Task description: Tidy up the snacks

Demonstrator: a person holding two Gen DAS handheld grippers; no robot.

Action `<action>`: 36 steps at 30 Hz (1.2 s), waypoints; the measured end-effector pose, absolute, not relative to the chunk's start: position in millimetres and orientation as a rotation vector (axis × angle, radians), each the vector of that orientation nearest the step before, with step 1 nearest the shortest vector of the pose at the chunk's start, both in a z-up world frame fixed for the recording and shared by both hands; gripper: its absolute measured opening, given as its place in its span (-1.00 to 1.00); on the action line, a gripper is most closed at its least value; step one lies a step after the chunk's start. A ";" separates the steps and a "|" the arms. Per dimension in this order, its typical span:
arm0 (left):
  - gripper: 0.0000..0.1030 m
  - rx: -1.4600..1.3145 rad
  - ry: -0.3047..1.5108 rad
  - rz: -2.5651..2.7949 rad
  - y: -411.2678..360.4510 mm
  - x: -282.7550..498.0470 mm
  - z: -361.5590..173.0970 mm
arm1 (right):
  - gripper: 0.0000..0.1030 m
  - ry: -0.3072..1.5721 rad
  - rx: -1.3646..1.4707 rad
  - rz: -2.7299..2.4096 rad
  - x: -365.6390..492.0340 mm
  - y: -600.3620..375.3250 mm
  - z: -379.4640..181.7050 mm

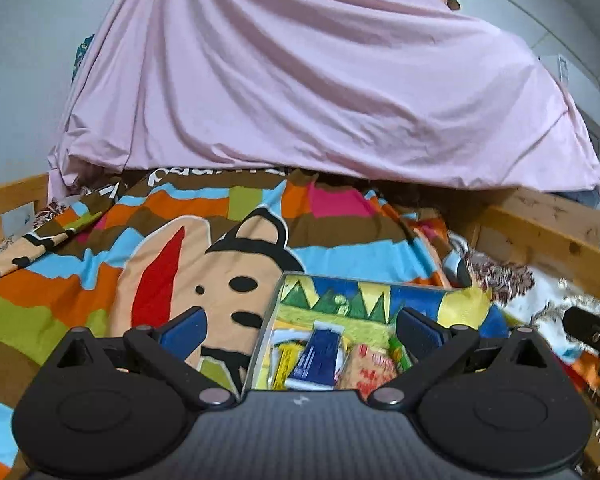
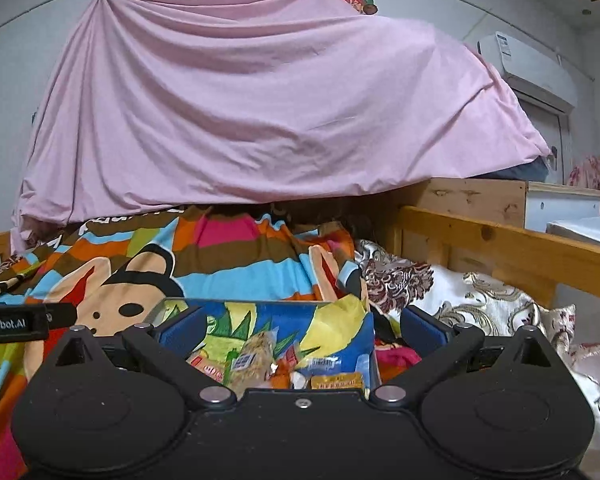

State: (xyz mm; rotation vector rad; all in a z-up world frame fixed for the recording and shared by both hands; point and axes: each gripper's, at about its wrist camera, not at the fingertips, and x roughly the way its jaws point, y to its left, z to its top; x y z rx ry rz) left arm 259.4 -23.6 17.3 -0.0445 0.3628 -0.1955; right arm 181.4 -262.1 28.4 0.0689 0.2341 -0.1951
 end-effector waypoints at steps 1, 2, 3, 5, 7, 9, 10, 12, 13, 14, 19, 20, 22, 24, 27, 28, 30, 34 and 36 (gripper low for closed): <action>0.99 -0.044 0.372 -0.196 -22.9 256.4 16.6 | 0.99 0.233 0.073 -0.190 177.0 -262.0 28.5; 0.99 -0.049 0.382 -0.201 -21.7 253.5 15.9 | 0.99 0.228 0.082 -0.178 172.2 -262.4 28.7; 0.99 -0.054 0.387 -0.208 -20.1 250.2 15.2 | 0.99 0.226 0.094 -0.169 167.3 -263.0 28.7; 0.99 -0.069 0.396 -0.212 -16.7 243.7 14.5 | 0.99 0.228 0.120 -0.160 157.7 -264.4 29.3; 0.99 -0.084 0.397 -0.213 -13.5 236.2 14.3 | 0.99 0.226 0.141 -0.155 148.4 -265.3 30.1; 0.99 -0.089 0.399 -0.211 -10.5 227.4 14.5 | 0.99 0.228 0.155 -0.151 139.9 -265.2 31.0; 0.99 -0.089 0.401 -0.211 -9.2 223.6 14.7 | 0.99 0.230 0.157 -0.150 135.2 -265.0 31.1; 0.99 -0.089 0.404 -0.218 -6.3 215.4 14.8 | 0.99 0.242 0.154 -0.148 127.7 -264.3 31.2; 0.99 -0.094 0.407 -0.226 -4.6 211.6 14.6 | 0.99 0.250 0.155 -0.141 123.2 -264.3 31.1; 0.99 -0.108 0.419 -0.239 -2.5 208.1 14.2 | 0.99 0.256 0.154 -0.136 119.4 -264.3 30.6; 0.99 -0.202 0.477 -0.299 8.7 193.4 10.5 | 0.99 0.269 0.157 -0.134 102.3 -264.9 30.5; 0.99 -0.207 0.474 -0.298 10.4 189.5 10.6 | 0.99 0.269 0.156 -0.136 99.5 -265.0 30.9; 0.99 -0.205 0.463 -0.290 13.5 182.7 11.6 | 0.99 0.269 0.153 -0.136 93.3 -264.7 30.9; 0.99 -0.203 0.445 -0.278 16.1 176.0 13.0 | 0.99 0.273 0.148 -0.131 88.0 -263.4 30.7; 0.99 -0.198 0.426 -0.252 18.4 166.5 14.9 | 0.99 0.279 0.136 -0.105 80.0 -260.9 31.5; 0.99 -0.204 0.423 -0.246 19.6 163.0 14.8 | 0.99 0.276 0.134 -0.098 76.9 -260.0 31.9; 0.99 -0.213 0.425 -0.234 21.9 157.2 14.5 | 0.99 0.268 0.135 -0.092 72.1 -259.6 33.1; 0.99 -0.169 0.406 -0.205 21.3 145.4 13.8 | 0.99 0.261 0.162 -0.096 63.9 -263.2 34.6; 0.99 -0.150 0.406 -0.204 20.0 140.6 14.1 | 0.99 0.258 0.175 -0.099 59.3 -264.9 34.5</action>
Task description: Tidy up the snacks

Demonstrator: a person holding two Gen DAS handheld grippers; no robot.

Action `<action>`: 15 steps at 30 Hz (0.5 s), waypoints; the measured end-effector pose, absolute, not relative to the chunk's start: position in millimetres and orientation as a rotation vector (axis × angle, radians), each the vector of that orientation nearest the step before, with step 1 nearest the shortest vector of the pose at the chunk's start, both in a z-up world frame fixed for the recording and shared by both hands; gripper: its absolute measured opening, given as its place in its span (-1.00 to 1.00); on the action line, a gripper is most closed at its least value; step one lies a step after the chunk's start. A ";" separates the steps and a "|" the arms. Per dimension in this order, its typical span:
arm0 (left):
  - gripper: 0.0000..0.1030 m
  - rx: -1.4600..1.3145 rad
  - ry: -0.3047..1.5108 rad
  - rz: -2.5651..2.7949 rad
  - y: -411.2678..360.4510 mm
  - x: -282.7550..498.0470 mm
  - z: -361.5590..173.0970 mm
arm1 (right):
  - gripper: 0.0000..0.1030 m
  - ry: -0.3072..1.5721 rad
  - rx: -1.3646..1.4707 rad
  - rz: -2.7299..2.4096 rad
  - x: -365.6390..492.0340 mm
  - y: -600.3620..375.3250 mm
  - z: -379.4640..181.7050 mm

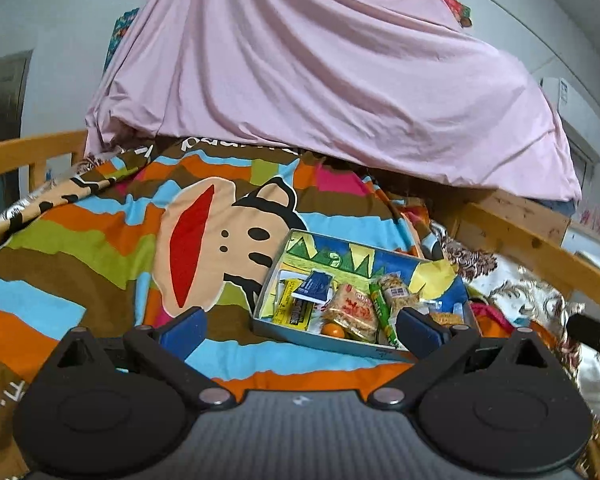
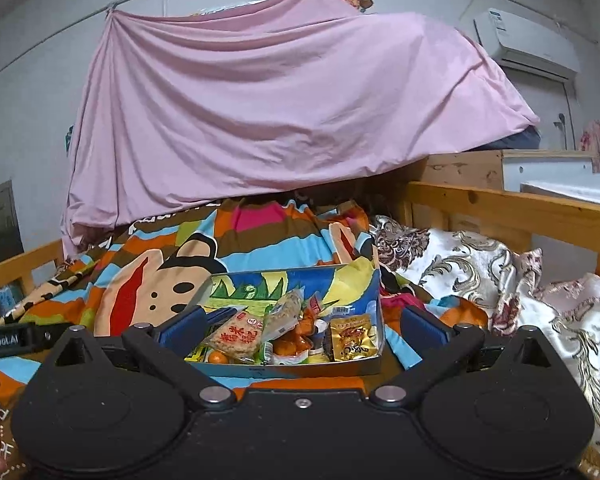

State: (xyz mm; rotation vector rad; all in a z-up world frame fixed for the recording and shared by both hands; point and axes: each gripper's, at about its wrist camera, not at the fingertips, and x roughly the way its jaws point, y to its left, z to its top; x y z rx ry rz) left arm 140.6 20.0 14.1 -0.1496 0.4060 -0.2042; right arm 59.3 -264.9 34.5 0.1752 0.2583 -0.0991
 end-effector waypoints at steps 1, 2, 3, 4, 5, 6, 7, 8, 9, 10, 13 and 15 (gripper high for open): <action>0.99 -0.149 0.408 -0.208 20.0 138.3 14.2 | 0.99 0.257 0.176 -0.100 57.4 -264.9 34.6; 0.99 -0.154 0.409 -0.212 20.6 136.6 14.3 | 0.99 0.257 0.174 -0.100 55.5 -264.4 34.6; 0.99 -0.161 0.410 -0.216 21.1 134.5 14.3 | 0.99 0.258 0.171 -0.098 54.3 -263.4 34.6; 0.99 -0.165 0.408 -0.217 21.5 132.1 14.1 | 0.99 0.260 0.165 -0.096 52.8 -262.2 34.4; 0.99 -0.164 0.406 -0.215 21.6 130.2 13.8 | 0.99 0.263 0.158 -0.096 51.7 -260.9 33.8; 0.99 -0.156 0.404 -0.210 21.7 127.6 13.5 | 0.99 0.265 0.151 -0.097 50.4 -259.6 33.5; 0.99 -0.145 0.402 -0.205 21.1 125.3 13.2 | 0.99 0.266 0.145 -0.096 49.3 -258.4 33.4; 0.99 -0.134 0.398 -0.201 20.5 122.5 12.9 | 0.99 0.267 0.142 -0.095 48.4 -256.9 33.5; 0.99 -0.126 0.394 -0.201 19.9 119.6 12.7 | 0.99 0.266 0.138 -0.094 47.1 -255.7 33.3; 0.99 -0.120 0.391 -0.204 19.3 117.7 12.7 | 0.99 0.267 0.134 -0.094 45.6 -254.5 33.0; 0.99 -0.121 0.387 -0.226 19.2 111.3 12.6 | 0.99 0.279 0.128 -0.081 42.4 -250.9 31.6; 0.99 -0.119 0.395 -0.238 18.3 108.6 11.4 | 0.99 0.290 0.118 -0.070 41.0 -248.1 30.4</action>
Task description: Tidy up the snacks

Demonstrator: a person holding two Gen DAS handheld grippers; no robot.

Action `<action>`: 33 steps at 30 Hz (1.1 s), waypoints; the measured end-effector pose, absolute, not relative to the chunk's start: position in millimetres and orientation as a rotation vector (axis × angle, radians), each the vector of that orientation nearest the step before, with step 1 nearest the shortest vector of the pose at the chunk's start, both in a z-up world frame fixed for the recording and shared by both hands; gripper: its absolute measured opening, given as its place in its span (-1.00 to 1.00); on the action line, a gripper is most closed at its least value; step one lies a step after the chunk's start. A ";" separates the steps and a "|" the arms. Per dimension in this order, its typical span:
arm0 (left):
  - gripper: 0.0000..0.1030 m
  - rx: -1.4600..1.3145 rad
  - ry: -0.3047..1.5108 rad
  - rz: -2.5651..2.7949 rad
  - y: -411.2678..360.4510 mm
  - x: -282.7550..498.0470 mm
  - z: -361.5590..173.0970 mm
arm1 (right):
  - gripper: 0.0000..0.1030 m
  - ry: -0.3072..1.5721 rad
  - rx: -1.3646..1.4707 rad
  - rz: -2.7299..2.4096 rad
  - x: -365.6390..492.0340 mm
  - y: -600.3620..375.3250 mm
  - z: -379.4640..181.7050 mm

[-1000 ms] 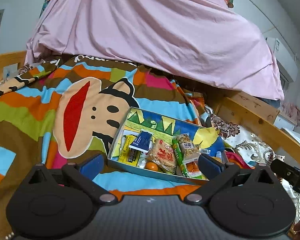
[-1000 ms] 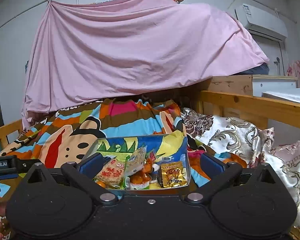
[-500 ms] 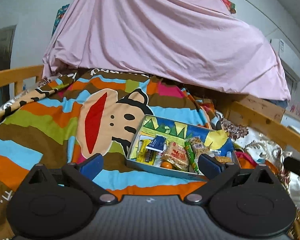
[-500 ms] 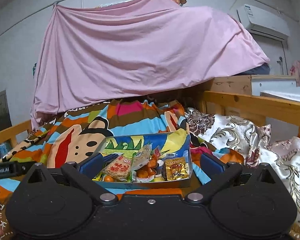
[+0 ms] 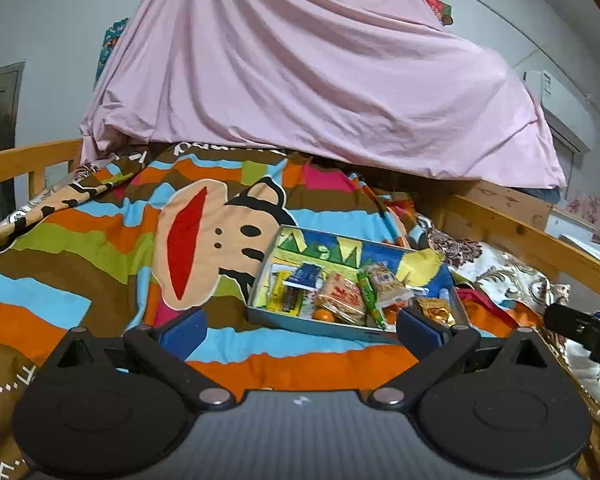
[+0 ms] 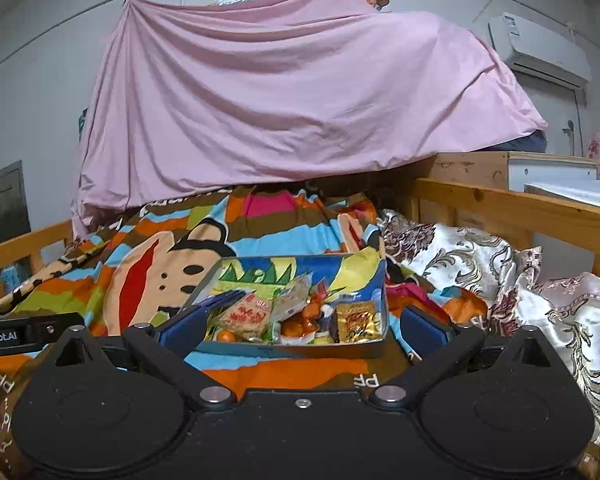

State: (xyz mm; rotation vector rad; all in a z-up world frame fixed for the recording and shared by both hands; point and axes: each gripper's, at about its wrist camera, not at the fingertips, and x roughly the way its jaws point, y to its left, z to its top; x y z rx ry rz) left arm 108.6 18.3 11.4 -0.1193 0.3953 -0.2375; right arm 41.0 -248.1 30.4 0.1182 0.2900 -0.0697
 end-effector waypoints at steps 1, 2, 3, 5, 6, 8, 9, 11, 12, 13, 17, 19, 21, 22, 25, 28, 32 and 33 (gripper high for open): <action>0.99 -0.115 0.404 -0.240 17.4 108.1 10.5 | 0.99 0.294 0.114 -0.065 40.8 -247.0 30.2; 0.99 -0.110 0.412 -0.242 16.6 107.8 9.3 | 0.99 0.298 0.112 -0.062 40.9 -246.3 29.9; 0.99 -0.102 0.420 -0.242 15.6 107.4 8.6 | 0.99 0.303 0.114 -0.060 40.8 -246.1 29.5; 0.99 -0.083 0.429 -0.237 14.5 105.5 7.7 | 0.99 0.315 0.123 -0.059 40.5 -246.3 28.2; 0.99 -0.078 0.429 -0.234 14.2 104.4 7.7 | 0.99 0.319 0.128 -0.059 40.2 -246.4 27.7; 0.99 -0.077 0.423 -0.225 15.2 102.3 8.1 | 0.99 0.327 0.130 -0.058 39.7 -246.1 26.3; 0.99 -0.080 0.421 -0.220 16.1 101.5 8.3 | 0.99 0.331 0.128 -0.058 39.7 -245.3 25.7; 0.99 -0.091 0.419 -0.213 18.6 100.2 8.7 | 0.99 0.341 0.121 -0.057 39.4 -242.9 24.5; 0.99 -0.095 0.420 -0.212 19.8 99.6 8.7 | 0.99 0.346 0.117 -0.058 39.4 -241.5 23.7; 0.99 -0.097 0.421 -0.208 20.5 99.2 8.4 | 0.99 0.352 0.113 -0.058 39.3 -239.9 23.0; 0.99 -0.084 0.427 -0.190 20.8 98.5 7.2 | 0.99 0.368 0.098 -0.051 39.9 -235.7 21.1; 0.99 -0.074 0.425 -0.183 20.1 97.8 6.9 | 0.99 0.377 0.090 -0.047 40.5 -233.9 20.0; 0.99 -0.060 0.425 -0.173 19.0 97.7 6.4 | 0.99 0.389 0.081 -0.048 42.0 -232.3 18.3; 0.99 -0.053 0.427 -0.169 18.2 97.9 6.1 | 0.99 0.394 0.080 -0.050 42.9 -232.1 17.6; 0.99 -0.045 0.432 -0.164 17.8 98.3 5.4 | 0.99 0.409 0.087 -0.057 45.5 -233.5 15.5; 0.99 -0.042 0.437 -0.162 17.9 99.2 4.5 | 0.99 0.425 0.095 -0.068 48.2 -235.7 13.9; 0.99 -0.033 0.447 -0.164 17.4 99.9 2.4 | 0.99 0.436 0.098 -0.073 49.1 -236.5 12.1; 0.99 -0.030 0.449 -0.164 17.3 99.9 2.1 | 0.99 0.438 0.096 -0.072 49.3 -236.2 11.8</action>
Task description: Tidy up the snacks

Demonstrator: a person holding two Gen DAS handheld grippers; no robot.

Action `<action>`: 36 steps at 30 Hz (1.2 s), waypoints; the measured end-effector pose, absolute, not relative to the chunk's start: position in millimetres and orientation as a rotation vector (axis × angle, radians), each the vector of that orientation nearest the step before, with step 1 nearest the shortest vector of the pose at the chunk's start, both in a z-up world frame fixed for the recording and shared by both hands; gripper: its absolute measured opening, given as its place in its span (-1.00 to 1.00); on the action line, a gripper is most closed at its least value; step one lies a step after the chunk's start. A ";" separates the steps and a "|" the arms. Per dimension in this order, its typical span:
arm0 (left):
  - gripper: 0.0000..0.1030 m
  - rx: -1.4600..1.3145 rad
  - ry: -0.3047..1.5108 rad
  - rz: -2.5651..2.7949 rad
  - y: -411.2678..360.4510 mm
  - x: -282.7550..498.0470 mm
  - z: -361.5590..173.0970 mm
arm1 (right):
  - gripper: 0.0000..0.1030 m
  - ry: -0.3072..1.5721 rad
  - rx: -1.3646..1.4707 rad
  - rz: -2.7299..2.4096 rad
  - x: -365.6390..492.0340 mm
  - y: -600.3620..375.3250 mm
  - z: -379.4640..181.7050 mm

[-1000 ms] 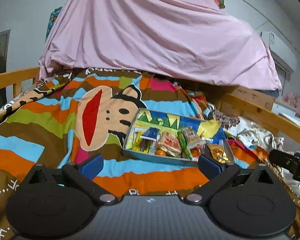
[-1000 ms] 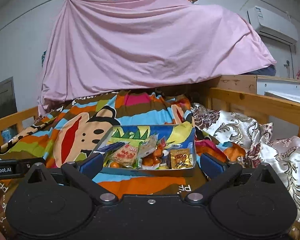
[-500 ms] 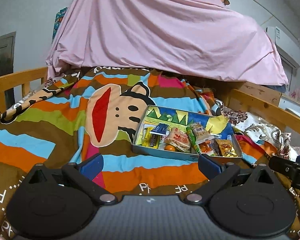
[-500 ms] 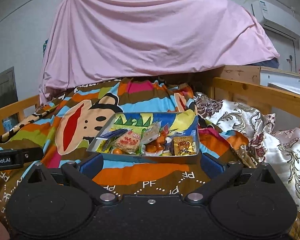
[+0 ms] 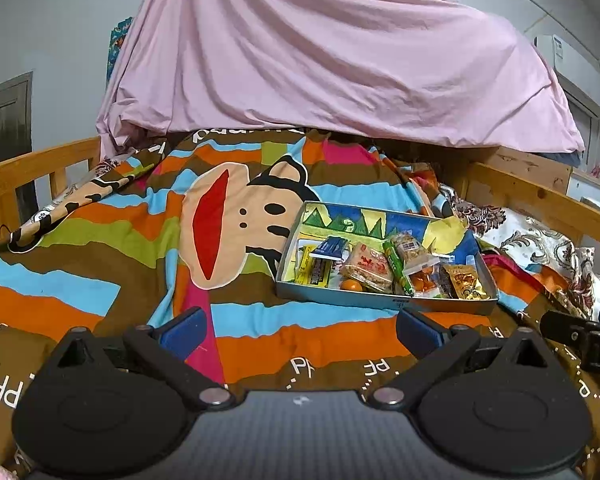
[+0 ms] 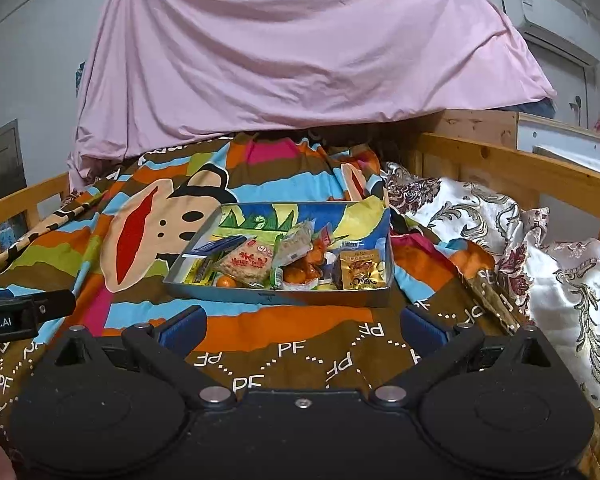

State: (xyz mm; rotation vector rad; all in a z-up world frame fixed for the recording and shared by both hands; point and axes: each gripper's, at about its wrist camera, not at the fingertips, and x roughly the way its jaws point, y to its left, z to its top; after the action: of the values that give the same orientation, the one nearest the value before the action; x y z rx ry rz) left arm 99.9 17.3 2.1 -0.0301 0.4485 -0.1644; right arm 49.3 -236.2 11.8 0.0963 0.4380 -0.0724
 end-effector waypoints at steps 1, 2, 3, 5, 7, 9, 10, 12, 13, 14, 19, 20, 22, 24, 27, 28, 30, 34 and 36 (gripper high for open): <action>0.99 -0.026 0.449 -0.163 16.9 99.6 1.7 | 0.99 0.440 0.094 -0.072 49.5 -235.9 11.5; 0.99 -0.023 0.451 -0.160 16.9 99.5 1.5 | 0.99 0.443 0.092 -0.072 50.0 -235.4 11.4; 0.99 -0.020 0.454 -0.154 16.7 99.5 1.0 | 0.99 0.445 0.090 -0.072 50.2 -235.2 11.1; 0.99 -0.017 0.466 -0.148 16.7 100.2 0.1 | 0.99 0.449 0.087 -0.072 50.7 -234.5 10.7; 0.99 -0.015 0.478 -0.143 16.5 101.3 -0.7 | 0.99 0.452 0.086 -0.072 50.7 -234.4 10.2; 0.99 -0.010 0.488 -0.137 15.9 101.8 -1.7 | 0.99 0.456 0.085 -0.071 51.2 -235.1 9.8; 0.99 -0.007 0.492 -0.135 16.0 102.3 -2.1 | 0.99 0.459 0.085 -0.071 51.5 -235.2 9.5; 0.99 0.000 0.500 -0.130 15.4 102.8 -2.8 | 0.99 0.464 0.082 -0.070 52.1 -235.0 8.8; 0.99 0.003 0.503 -0.129 15.2 103.3 -3.2 | 0.99 0.467 0.081 -0.068 52.5 -235.1 8.7; 0.99 0.006 0.505 -0.128 14.9 103.4 -3.5 | 0.99 0.469 0.080 -0.067 52.3 -234.8 8.5; 0.99 0.013 0.512 -0.124 14.6 103.9 -4.2 | 0.99 0.478 0.076 -0.064 54.0 -234.3 7.8; 0.99 0.014 0.513 -0.122 14.4 104.0 -4.4 | 0.99 0.479 0.077 -0.064 54.1 -234.7 7.7; 0.99 0.016 0.515 -0.116 14.6 104.0 -4.6 | 0.99 0.481 0.078 -0.065 53.9 -234.8 7.4; 0.99 0.015 0.515 -0.113 14.9 104.0 -4.4 | 0.99 0.484 0.080 -0.064 54.3 -235.4 7.1; 0.99 0.016 0.517 -0.113 15.0 104.2 -4.5 | 0.99 0.491 0.081 -0.065 54.8 -235.2 6.4; 0.99 0.017 0.518 -0.112 15.0 104.2 -4.5 | 0.99 0.494 0.081 -0.065 55.3 -235.2 6.1; 0.99 0.021 0.523 -0.113 14.7 104.2 -5.2 | 0.99 0.500 0.081 -0.064 55.6 -234.9 5.3; 0.99 0.029 0.530 -0.114 13.7 104.1 -6.1 | 0.99 0.508 0.078 -0.063 56.3 -234.3 4.3; 0.99 0.031 0.532 -0.114 13.5 104.2 -6.4 | 0.99 0.509 0.077 -0.063 56.4 -234.3 4.2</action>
State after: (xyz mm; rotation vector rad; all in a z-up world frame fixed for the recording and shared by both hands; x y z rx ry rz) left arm 104.2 13.5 -6.4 0.0306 0.5319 -0.1140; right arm 56.4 -234.3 4.2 0.0771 0.5092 -0.0627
